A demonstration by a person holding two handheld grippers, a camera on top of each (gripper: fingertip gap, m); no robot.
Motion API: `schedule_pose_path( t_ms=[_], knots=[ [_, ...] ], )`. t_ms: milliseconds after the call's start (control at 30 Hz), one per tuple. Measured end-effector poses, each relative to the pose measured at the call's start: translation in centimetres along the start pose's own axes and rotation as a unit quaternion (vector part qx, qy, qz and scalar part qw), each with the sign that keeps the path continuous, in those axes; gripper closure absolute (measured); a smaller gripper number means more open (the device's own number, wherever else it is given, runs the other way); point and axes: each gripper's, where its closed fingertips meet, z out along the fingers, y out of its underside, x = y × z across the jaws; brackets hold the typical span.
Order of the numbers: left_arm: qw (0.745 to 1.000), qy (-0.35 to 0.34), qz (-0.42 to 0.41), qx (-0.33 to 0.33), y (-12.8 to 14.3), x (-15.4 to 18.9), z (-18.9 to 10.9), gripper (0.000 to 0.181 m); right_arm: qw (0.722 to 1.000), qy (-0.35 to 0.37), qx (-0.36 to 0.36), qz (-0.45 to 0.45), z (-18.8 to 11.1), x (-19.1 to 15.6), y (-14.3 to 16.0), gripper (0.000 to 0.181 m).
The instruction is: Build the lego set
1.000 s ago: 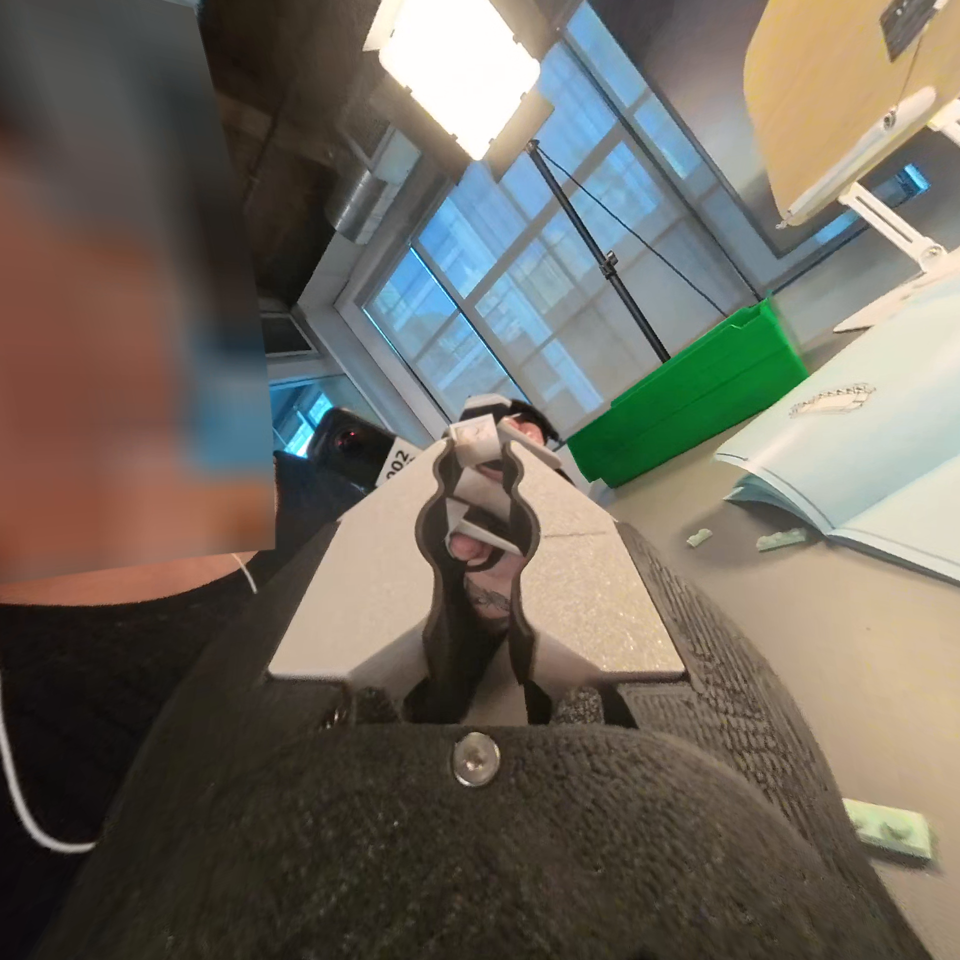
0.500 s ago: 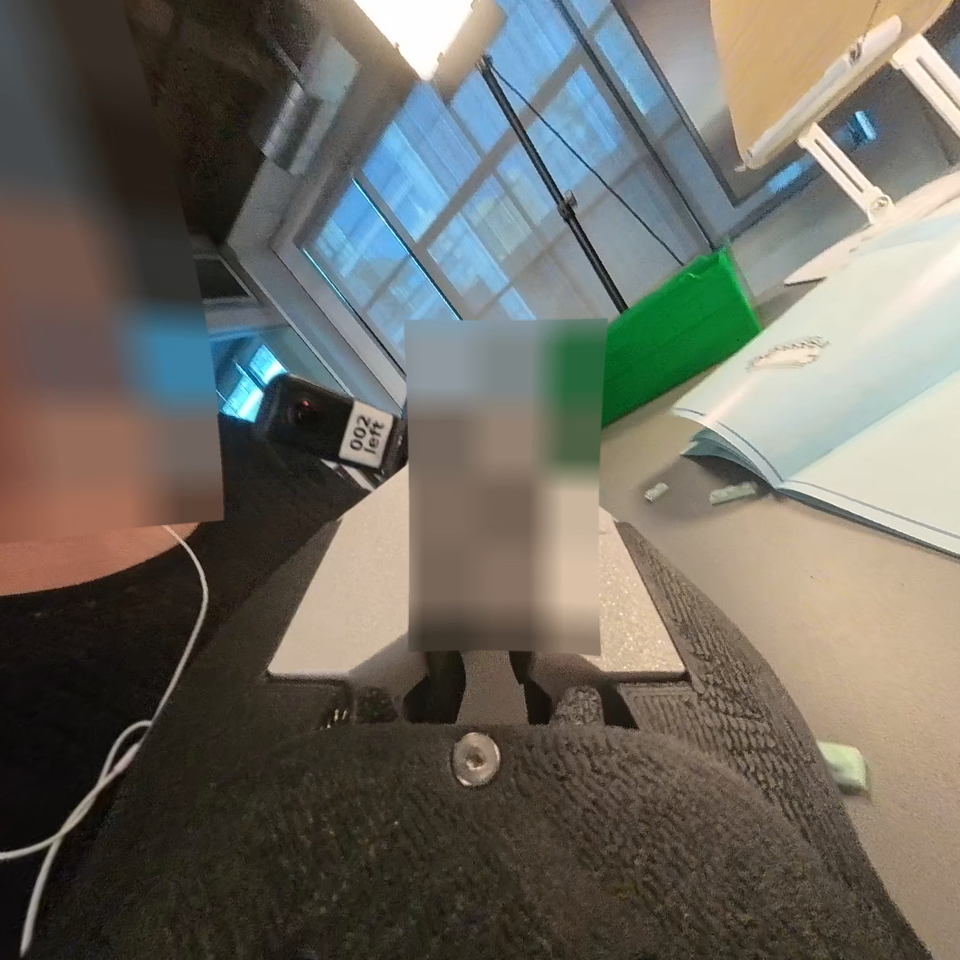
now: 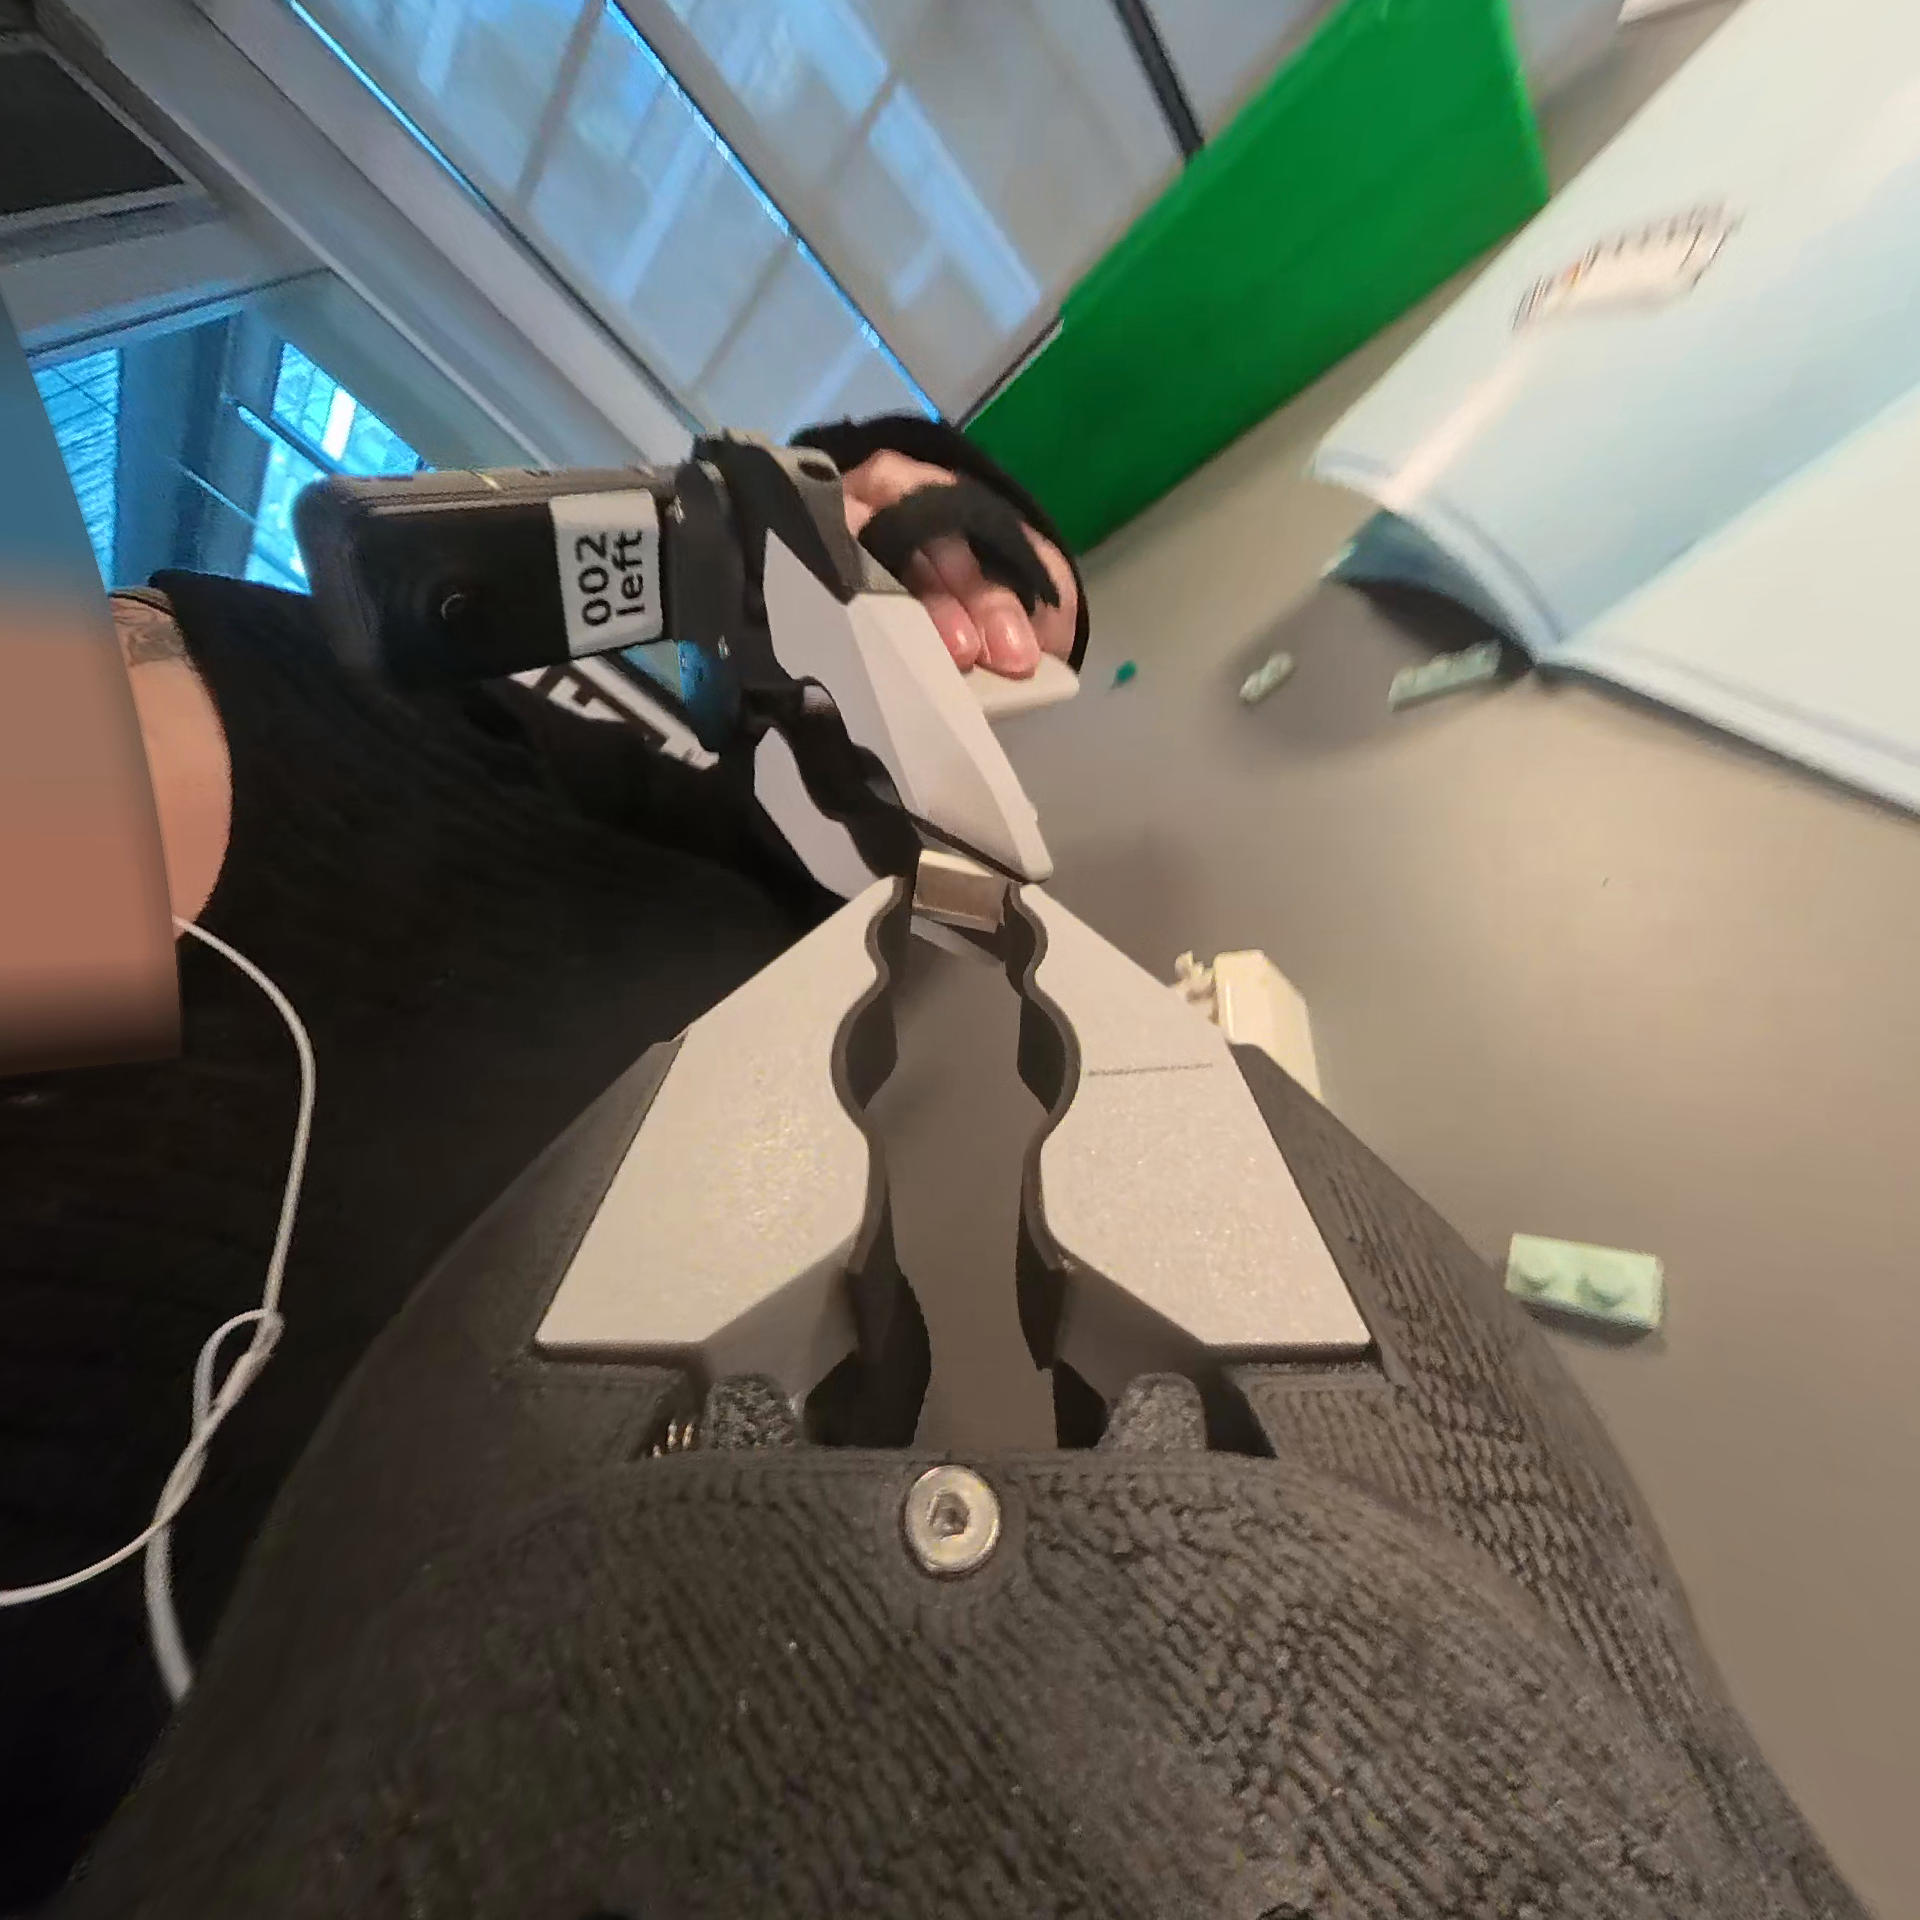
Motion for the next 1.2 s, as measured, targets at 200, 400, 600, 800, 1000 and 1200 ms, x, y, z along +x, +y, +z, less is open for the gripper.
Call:
schedule_pose_path(
  t_ms=[200,400,600,800,1000,1200],
  knots=[
    [0.999,0.022,0.040,-0.009,0.0,0.8,-0.2,0.167,0.998,-0.020,0.000,0.059,-0.3,0.2,0.1,0.155],
    [0.999,0.024,0.041,0.001,-0.7,0.8,-0.3,0.165,0.996,-0.051,-0.022,0.064,0.0,-0.6,0.7,0.166],
    [0.969,0.007,-0.221,0.105,-2.8,-2.4,-1.1,0.140,0.993,-0.062,0.095,-0.041,-1.4,-1.6,-2.6,0.167],
    [0.879,0.080,-0.399,0.248,-5.0,-3.6,-2.8,0.156,0.977,-0.069,0.162,-0.120,-2.4,-3.3,-4.1,0.166],
    [0.801,0.142,-0.498,0.300,-5.4,-3.6,-3.2,0.152,0.965,-0.040,0.171,-0.195,-2.3,-4.3,-4.2,0.166],
    [0.916,-0.029,-0.336,0.217,-3.6,-3.4,-2.0,0.135,0.964,-0.031,0.216,-0.153,-2.7,-3.8,-5.4,0.166]
  ],
)
